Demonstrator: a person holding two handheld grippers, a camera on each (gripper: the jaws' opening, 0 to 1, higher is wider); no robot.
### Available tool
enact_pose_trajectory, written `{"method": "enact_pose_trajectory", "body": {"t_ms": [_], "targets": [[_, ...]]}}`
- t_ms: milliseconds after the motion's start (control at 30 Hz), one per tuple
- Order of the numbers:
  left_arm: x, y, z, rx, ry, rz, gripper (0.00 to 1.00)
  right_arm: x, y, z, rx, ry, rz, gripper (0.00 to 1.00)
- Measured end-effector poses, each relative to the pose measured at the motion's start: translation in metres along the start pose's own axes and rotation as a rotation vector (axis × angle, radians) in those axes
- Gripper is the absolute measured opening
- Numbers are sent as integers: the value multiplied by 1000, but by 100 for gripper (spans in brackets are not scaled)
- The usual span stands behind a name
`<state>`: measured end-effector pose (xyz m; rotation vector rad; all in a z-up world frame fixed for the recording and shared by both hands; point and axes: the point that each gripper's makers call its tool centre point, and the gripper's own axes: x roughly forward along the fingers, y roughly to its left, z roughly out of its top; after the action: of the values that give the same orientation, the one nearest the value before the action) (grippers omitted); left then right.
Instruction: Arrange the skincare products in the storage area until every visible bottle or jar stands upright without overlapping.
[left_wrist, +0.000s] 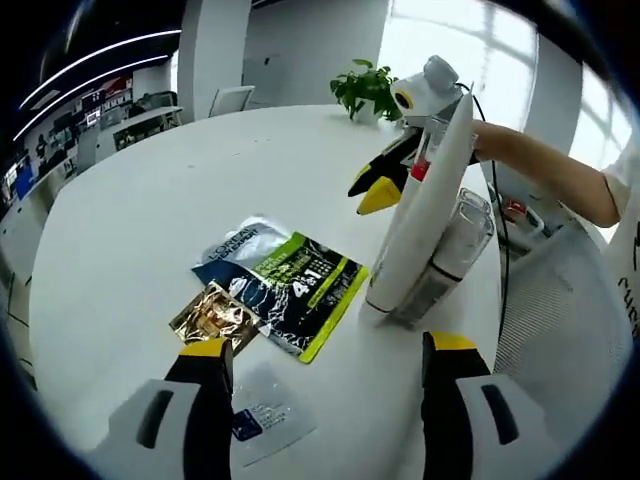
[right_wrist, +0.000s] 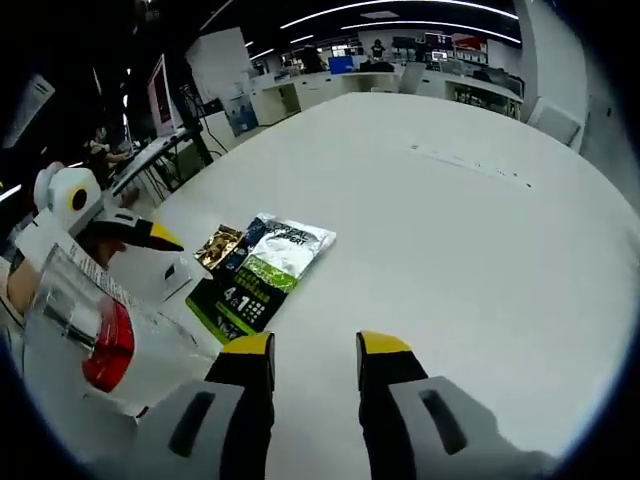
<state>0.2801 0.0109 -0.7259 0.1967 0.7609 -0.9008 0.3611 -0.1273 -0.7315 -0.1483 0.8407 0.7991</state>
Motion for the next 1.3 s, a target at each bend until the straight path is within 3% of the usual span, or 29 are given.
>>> {"method": "enact_pose_trajectory", "body": {"t_ms": [133,267,367,500,733,1300], "targets": [[6,-2,1,-29,2,-7,65,8,5,5,1,3,31,30],[13,2,-2,-62,14,-27,57,17,9,9,12,7,62,28],[16,7,-4,-92,16,-17,57,20,17,7,11,18,82,28],[18,13,-8,-118,34,-7,50,22,24,7,14,22,100,27],[21,18,-7,-161,21,-2,44,31,36,10,40,20,151,26],[29,38,-5,-264,-14,36,33,58,39,3,115,35,216,20]]}}
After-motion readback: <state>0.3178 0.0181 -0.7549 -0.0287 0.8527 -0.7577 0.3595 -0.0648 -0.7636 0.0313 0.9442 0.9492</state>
